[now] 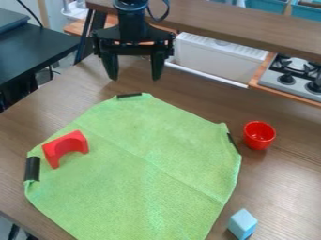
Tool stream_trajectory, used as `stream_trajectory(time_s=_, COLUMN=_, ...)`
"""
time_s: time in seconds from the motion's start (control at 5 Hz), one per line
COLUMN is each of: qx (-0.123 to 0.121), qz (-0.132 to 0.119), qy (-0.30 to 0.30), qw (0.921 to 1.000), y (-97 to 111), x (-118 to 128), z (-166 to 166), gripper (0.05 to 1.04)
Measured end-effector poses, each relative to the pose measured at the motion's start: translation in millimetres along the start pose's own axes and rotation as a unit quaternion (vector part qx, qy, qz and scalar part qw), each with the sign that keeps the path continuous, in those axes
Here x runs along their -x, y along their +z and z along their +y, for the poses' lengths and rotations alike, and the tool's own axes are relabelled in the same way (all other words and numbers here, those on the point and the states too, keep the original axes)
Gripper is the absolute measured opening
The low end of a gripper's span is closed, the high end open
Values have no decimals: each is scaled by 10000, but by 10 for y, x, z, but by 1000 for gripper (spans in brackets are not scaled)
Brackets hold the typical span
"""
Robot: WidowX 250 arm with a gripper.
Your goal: Remove the red figure from the left edge of the cloth
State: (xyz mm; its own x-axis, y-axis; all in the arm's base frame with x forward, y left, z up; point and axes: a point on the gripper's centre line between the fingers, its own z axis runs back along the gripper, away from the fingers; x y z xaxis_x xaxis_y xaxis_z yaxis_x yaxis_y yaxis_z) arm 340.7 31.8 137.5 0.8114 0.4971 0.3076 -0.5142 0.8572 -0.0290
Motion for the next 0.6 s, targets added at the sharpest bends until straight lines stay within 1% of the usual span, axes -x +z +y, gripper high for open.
stream_trajectory(time_s=0.2, qx=-48, qz=131, qy=-43, qw=9999, y=-80, x=44, z=5, gripper=1001)
stream_trajectory(time_s=0.4, qx=-75, qz=295, qy=-485, qw=9984, y=-136, x=152, z=236, gripper=1001)
stream_trajectory(time_s=0.6, qx=-38, qz=213, qy=-979, qw=9950, y=-126, x=154, z=496, gripper=1000)
